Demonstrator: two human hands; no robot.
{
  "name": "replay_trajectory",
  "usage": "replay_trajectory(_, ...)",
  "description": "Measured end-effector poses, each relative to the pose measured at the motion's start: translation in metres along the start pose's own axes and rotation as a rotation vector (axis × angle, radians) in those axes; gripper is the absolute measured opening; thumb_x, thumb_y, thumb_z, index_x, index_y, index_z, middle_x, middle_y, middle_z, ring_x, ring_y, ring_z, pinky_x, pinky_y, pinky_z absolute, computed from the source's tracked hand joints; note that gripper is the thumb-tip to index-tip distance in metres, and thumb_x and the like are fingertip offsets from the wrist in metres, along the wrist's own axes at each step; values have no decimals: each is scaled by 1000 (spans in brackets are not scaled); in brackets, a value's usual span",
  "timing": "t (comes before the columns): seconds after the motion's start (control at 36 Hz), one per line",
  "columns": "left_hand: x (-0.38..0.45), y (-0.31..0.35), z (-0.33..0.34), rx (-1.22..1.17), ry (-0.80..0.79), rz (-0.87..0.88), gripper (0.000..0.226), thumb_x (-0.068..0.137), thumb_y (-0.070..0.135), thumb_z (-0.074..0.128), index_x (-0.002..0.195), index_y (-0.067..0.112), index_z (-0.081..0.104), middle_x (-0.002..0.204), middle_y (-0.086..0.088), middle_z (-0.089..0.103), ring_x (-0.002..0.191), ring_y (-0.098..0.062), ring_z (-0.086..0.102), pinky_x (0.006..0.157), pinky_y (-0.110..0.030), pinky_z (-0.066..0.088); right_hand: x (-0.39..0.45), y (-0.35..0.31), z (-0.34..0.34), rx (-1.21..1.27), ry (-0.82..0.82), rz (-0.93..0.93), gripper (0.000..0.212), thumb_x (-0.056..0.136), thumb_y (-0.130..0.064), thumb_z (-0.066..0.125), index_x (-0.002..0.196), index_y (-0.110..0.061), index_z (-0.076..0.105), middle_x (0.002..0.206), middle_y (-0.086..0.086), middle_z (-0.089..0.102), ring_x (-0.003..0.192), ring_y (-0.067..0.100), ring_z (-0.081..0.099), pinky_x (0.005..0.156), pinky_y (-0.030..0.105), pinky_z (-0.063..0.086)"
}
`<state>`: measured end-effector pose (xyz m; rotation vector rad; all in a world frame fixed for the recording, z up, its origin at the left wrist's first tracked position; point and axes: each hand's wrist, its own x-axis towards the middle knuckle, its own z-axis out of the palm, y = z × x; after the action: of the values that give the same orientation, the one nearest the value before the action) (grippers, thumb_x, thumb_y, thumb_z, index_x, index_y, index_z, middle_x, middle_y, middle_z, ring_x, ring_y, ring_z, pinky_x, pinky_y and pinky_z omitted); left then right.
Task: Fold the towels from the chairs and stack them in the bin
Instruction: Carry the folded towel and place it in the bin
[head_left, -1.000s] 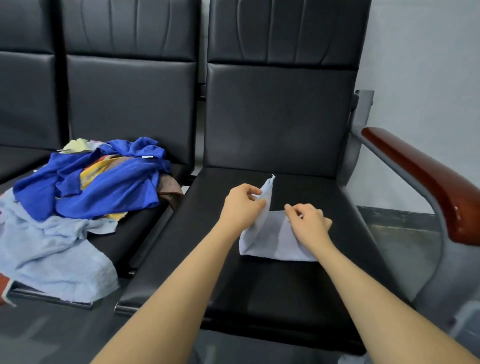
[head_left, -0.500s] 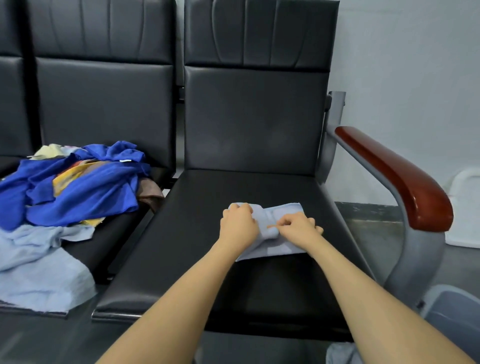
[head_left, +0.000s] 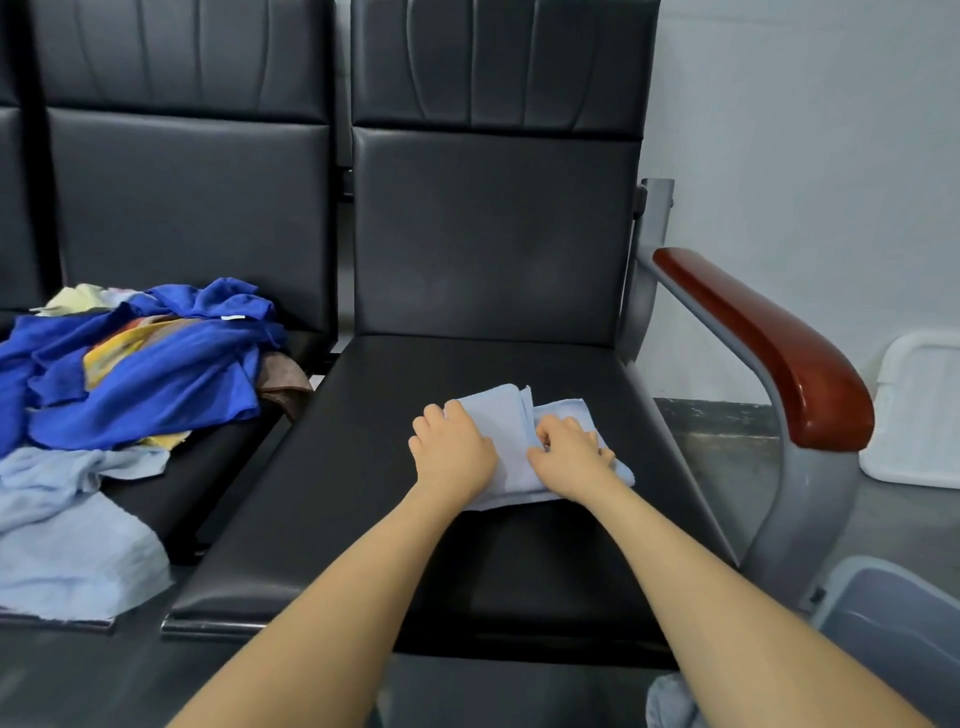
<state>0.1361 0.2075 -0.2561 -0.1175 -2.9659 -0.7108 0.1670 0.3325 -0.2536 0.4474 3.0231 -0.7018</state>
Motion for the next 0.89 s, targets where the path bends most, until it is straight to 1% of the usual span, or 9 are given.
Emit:
replay_trajectory(0.11, 0, 0, 2, -30, 46, -44, 27, 92, 17, 42, 116, 6, 42, 121, -11, 46, 110, -29, 44, 87, -32, 34, 1, 9, -10, 207, 46, 11, 28, 91, -18, 40, 69, -30, 28, 82, -3, 42, 75, 18, 43, 71, 34, 37)
replay_trajectory(0.19, 0, 4, 4, -49, 62, -35, 33, 95, 26, 41, 122, 7, 41, 121, -11, 47, 110, -29, 45, 88, -33, 34, -4, 19, -20, 364, 162, -28, 26, 90, -6, 41, 72, -20, 30, 74, -2, 40, 61, 12, 35, 54, 27, 29)
replay_trajectory(0.28, 0, 10, 8, -36, 36, -20, 46, 97, 36, 40, 134, 10, 34, 127, -12, 46, 114, -30, 44, 92, -35, 34, -3, 31, -20, 350, 221, -18, 23, 86, 2, 39, 73, -14, 29, 72, 1, 37, 60, 13, 30, 52, 26, 25)
replay_trajectory(0.39, -2, 16, 18, 63, -36, 25, 54, 96, 44, 40, 142, 18, 25, 125, -13, 45, 112, -29, 43, 93, -34, 33, -1, 40, -10, 195, 244, 11, 20, 86, 4, 38, 76, -13, 36, 84, 1, 40, 75, 19, 39, 61, 26, 30)
replay_trajectory(0.5, -4, 21, 27, 190, -94, 64, 58, 96, 49, 37, 146, 23, 21, 125, -14, 44, 112, -29, 42, 93, -34, 31, 3, 43, -5, -60, 259, 124, 20, 92, -3, 39, 110, -8, 44, 118, 9, 44, 109, 30, 45, 89, 37, 35)
replay_trajectory(0.64, -3, 24, 29, 205, -65, 101, 55, 97, 47, 37, 144, 23, 24, 123, -13, 46, 107, -29, 46, 90, -34, 32, 3, 42, -7, 77, 249, 104, 25, 88, 5, 41, 113, -3, 40, 119, 17, 46, 92, 27, 46, 73, 34, 37)
replay_trajectory(0.72, -2, 24, 30, 205, -74, 99, 55, 97, 47, 37, 145, 24, 23, 124, -14, 46, 107, -29, 46, 90, -34, 33, 4, 43, -7, 117, 257, 107, 21, 87, 5, 43, 101, -10, 37, 117, 17, 47, 86, 23, 39, 70, 32, 34)
replay_trajectory(0.81, -2, 27, 30, 195, -106, 79, 55, 96, 46, 39, 144, 23, 24, 122, -14, 46, 107, -29, 47, 90, -34, 33, 3, 43, -6, 89, 294, 143, 19, 86, 4, 43, 98, -10, 39, 119, 17, 48, 92, 27, 44, 76, 34, 39)
replay_trajectory(0.89, -2, 31, 31, 197, -132, 73, 46, 97, 38, 42, 138, 19, 31, 118, -14, 49, 102, -29, 50, 83, -34, 31, 4, 41, -5, 2, 354, 217, 27, 88, -4, 45, 115, -4, 45, 124, 14, 48, 114, 31, 45, 95, 38, 37)
